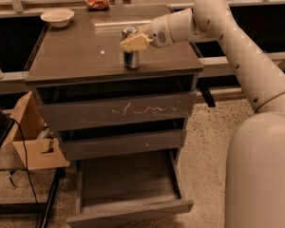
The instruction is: Pick redbull can from bottom drawer and place on counter
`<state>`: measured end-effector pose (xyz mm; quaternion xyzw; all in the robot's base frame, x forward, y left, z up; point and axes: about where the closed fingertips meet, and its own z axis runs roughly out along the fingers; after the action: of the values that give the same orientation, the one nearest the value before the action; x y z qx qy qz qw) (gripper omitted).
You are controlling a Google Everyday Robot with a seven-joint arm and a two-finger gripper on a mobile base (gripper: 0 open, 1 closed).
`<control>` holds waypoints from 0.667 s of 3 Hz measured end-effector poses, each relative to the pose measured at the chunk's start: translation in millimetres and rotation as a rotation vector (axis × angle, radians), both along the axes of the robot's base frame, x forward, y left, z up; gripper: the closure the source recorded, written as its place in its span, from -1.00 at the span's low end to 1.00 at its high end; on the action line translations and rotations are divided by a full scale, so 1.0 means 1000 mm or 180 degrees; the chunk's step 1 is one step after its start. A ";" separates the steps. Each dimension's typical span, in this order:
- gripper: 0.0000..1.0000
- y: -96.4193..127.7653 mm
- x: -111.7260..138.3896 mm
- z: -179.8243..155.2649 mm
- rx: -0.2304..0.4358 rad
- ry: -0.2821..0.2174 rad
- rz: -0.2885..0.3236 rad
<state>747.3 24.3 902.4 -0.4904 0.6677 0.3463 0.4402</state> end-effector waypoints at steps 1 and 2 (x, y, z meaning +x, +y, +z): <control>-0.92 0.000 0.000 0.000 0.0000 0.0000 0.0000; -1.00 0.000 0.000 0.000 0.0000 0.0000 0.0001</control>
Offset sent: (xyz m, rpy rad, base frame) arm 0.0000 0.0000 0.0000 0.0000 0.0000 0.0000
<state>747.3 24.5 902.3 -0.4905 0.6676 0.3464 0.4401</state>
